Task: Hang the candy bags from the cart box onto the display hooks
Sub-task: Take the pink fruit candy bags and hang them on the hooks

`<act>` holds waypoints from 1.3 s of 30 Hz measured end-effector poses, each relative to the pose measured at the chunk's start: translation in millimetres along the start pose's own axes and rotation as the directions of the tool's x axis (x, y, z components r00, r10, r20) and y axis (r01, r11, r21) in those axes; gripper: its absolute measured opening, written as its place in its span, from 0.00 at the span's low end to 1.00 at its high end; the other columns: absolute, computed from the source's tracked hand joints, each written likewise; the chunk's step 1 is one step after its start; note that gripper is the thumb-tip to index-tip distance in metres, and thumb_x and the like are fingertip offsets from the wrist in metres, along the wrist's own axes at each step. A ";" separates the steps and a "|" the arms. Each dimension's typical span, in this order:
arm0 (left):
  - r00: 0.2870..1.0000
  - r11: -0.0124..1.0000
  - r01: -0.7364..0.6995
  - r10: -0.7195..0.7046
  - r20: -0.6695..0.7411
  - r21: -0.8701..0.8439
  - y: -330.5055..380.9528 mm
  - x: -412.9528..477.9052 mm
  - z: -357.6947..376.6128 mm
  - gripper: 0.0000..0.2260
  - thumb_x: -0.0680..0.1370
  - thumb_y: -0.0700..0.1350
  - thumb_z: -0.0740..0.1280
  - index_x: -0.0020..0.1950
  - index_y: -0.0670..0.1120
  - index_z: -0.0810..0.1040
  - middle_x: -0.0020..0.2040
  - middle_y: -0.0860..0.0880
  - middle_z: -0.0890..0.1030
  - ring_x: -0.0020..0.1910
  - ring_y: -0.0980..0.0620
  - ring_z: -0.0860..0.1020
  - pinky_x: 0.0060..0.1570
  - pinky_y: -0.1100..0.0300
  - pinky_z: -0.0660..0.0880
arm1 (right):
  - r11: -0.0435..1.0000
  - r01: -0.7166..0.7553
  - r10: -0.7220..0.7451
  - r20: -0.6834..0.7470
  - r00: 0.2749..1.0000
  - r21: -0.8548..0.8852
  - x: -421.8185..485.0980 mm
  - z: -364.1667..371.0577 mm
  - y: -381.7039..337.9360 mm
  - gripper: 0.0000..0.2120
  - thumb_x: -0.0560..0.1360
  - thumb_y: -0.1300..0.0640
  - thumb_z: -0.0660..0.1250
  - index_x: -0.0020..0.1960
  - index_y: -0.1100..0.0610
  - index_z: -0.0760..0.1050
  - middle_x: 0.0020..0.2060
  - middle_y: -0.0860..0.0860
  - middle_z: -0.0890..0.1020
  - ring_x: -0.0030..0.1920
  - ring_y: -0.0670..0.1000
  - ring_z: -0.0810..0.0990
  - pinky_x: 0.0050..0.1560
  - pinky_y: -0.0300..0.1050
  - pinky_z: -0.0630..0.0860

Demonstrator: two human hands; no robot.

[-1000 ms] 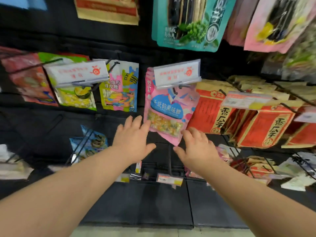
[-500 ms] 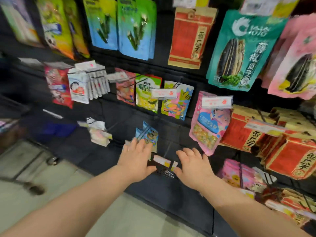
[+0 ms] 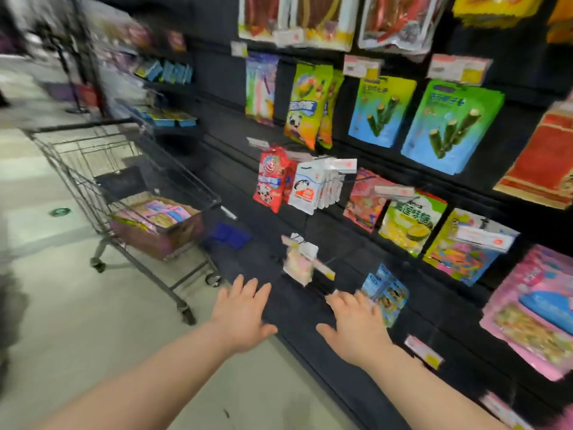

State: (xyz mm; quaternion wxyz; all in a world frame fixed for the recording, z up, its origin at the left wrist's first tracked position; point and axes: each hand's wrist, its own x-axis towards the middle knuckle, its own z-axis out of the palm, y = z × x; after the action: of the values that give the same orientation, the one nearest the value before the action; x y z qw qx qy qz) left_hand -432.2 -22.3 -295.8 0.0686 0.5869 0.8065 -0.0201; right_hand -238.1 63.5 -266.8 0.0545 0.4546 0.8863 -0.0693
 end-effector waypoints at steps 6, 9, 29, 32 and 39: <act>0.986 0.986 0.163 -0.164 -0.025 -0.042 -156.6 -43.6 -7.5 0.38 0.76 0.63 0.62 0.79 0.51 0.49 0.79 0.47 0.54 0.78 0.42 0.50 0.74 0.44 0.52 | 0.989 0.140 -0.140 -0.018 0.990 0.040 50.9 8.8 -151.8 0.29 0.78 0.40 0.56 0.75 0.49 0.56 0.74 0.47 0.60 0.75 0.52 0.55 0.72 0.58 0.58; 0.974 0.972 0.225 -0.224 0.021 -0.062 -211.7 -59.7 -6.8 0.38 0.76 0.63 0.61 0.79 0.50 0.49 0.79 0.46 0.53 0.78 0.42 0.49 0.74 0.43 0.51 | 0.983 0.176 -0.177 0.014 0.984 0.060 66.0 18.3 -209.7 0.29 0.78 0.40 0.57 0.75 0.48 0.56 0.75 0.46 0.59 0.76 0.53 0.54 0.73 0.58 0.57; 0.857 0.857 0.512 -0.504 0.108 -0.057 -422.2 4.4 7.6 0.37 0.77 0.64 0.58 0.80 0.50 0.47 0.80 0.46 0.50 0.79 0.41 0.47 0.74 0.43 0.50 | 0.918 0.382 -0.395 0.134 0.909 0.109 254.0 46.1 -393.1 0.27 0.77 0.40 0.57 0.72 0.49 0.61 0.72 0.49 0.64 0.73 0.54 0.59 0.70 0.53 0.59; 0.848 0.852 0.523 -0.517 0.114 -0.028 -450.6 52.3 -8.1 0.37 0.77 0.64 0.58 0.79 0.50 0.47 0.80 0.47 0.51 0.79 0.41 0.47 0.74 0.43 0.51 | 0.907 0.399 -0.416 0.147 0.897 0.131 312.2 33.2 -407.5 0.27 0.77 0.40 0.57 0.72 0.49 0.62 0.72 0.49 0.65 0.73 0.54 0.60 0.70 0.53 0.59; 0.863 0.871 0.492 -0.487 0.129 -0.004 -483.0 155.5 -28.5 0.37 0.77 0.64 0.58 0.79 0.50 0.47 0.80 0.47 0.51 0.79 0.43 0.47 0.74 0.45 0.51 | 0.904 0.393 -0.418 0.153 0.895 0.169 425.1 12.4 -410.2 0.27 0.77 0.41 0.59 0.73 0.47 0.60 0.73 0.48 0.64 0.73 0.53 0.60 0.71 0.53 0.60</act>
State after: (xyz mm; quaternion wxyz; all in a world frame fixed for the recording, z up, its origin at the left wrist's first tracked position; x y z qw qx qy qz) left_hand -940.1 -22.2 -311.7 0.1220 0.3592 0.9234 -0.0586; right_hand -818.3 164.1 -316.8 0.0906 0.2535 0.9460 -0.1806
